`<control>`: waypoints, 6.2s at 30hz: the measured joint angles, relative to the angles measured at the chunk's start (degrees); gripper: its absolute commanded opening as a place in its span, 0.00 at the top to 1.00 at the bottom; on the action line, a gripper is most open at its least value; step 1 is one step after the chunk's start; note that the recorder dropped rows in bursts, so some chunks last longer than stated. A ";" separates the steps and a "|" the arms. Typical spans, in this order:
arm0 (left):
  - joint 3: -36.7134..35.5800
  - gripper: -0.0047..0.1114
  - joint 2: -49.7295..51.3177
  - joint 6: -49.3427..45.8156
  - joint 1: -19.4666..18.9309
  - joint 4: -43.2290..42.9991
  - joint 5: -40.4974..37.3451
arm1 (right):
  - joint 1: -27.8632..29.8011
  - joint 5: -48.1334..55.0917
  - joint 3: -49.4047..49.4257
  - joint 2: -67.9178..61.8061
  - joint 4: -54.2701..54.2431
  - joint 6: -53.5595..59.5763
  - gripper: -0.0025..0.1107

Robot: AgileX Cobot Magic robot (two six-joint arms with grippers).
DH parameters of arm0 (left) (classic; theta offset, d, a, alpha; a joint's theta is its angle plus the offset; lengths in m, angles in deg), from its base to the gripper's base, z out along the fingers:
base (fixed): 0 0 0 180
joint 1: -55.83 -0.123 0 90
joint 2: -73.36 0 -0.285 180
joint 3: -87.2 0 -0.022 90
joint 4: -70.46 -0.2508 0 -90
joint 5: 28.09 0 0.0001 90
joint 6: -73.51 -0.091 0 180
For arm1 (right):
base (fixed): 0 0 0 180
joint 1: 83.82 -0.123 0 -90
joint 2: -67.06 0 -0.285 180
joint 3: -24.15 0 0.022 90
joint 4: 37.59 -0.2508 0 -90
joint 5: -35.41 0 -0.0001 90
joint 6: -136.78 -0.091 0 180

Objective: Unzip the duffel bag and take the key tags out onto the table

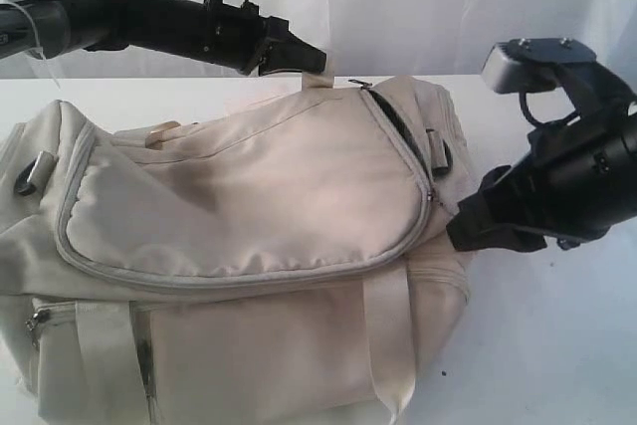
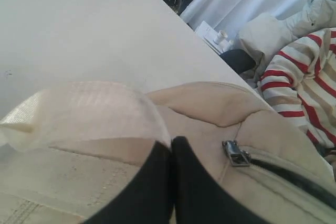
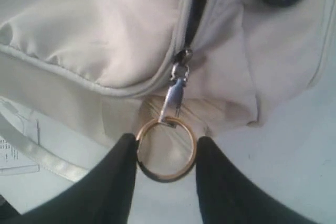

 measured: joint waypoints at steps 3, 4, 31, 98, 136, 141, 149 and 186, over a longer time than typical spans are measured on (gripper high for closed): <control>0.00 0.96 0.00 0.00 0.00 -0.12 0.19 | 0.00 0.14 2.35 0.13 -1.62 -0.11 0.98; 0.00 0.96 0.00 0.00 0.00 -0.12 0.32 | 0.00 0.14 3.08 0.13 -2.44 0.12 0.98; 0.00 0.96 0.00 0.10 0.00 -0.12 0.91 | 0.00 -0.07 16.40 0.16 -29.58 20.70 0.98; -70.96 0.92 -44.41 27.22 51.25 -27.82 66.71 | 0.00 11.48 -23.83 -16.95 4.33 -13.66 0.60; -67.09 0.52 -34.87 33.01 51.25 -33.12 79.86 | 0.00 9.00 -22.86 -22.19 -4.12 -11.88 0.51; -67.09 0.52 -34.87 33.24 51.25 -33.28 79.86 | 0.00 9.00 -22.86 -23.63 -4.74 -11.88 0.51; -67.09 0.52 -32.04 38.65 51.25 -37.27 80.97 | 0.00 9.59 -22.86 -25.91 -5.59 -11.88 0.61; -64.46 0.43 -32.08 28.78 51.25 -40.59 73.85 | 0.00 10.28 -22.86 -26.05 -6.17 -11.77 0.67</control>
